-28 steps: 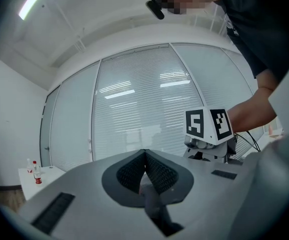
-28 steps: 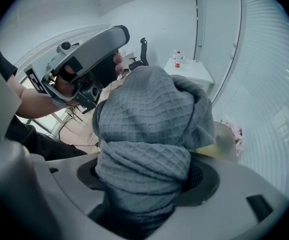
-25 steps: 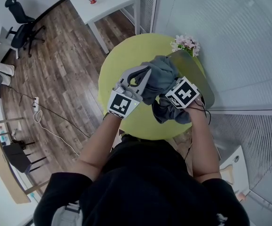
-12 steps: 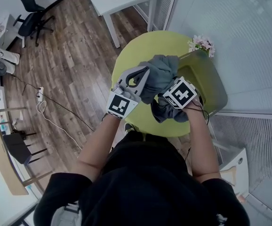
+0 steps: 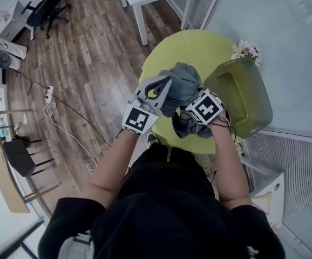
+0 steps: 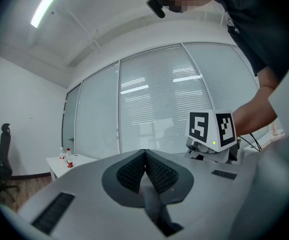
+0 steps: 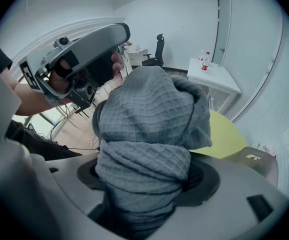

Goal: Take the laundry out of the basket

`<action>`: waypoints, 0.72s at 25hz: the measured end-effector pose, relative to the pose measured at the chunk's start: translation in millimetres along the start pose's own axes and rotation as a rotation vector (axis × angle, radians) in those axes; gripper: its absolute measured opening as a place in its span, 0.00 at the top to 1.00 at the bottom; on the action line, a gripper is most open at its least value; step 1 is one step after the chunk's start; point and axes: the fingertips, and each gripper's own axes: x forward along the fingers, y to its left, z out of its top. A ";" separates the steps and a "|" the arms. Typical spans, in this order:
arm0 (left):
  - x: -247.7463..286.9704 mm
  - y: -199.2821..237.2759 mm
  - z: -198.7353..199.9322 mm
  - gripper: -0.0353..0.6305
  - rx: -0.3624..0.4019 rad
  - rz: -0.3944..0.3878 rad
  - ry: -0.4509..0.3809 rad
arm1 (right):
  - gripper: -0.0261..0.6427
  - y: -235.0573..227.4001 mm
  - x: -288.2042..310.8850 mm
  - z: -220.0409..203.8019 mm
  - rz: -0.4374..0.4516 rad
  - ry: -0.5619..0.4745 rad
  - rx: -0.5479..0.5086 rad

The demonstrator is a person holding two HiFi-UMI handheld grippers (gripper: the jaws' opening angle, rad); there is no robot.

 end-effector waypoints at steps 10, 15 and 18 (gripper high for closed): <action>-1.1 -6.0 -72.7 0.94 -0.042 -0.016 0.082 | 0.42 4.9 84.8 -36.6 0.019 0.029 -0.012; 6.1 -15.9 -109.0 0.94 -0.077 -0.033 0.131 | 0.42 4.0 118.7 -62.9 0.029 0.079 -0.076; 13.0 -19.7 -128.8 0.94 -0.096 -0.040 0.156 | 0.42 2.7 141.4 -78.1 0.043 0.097 -0.109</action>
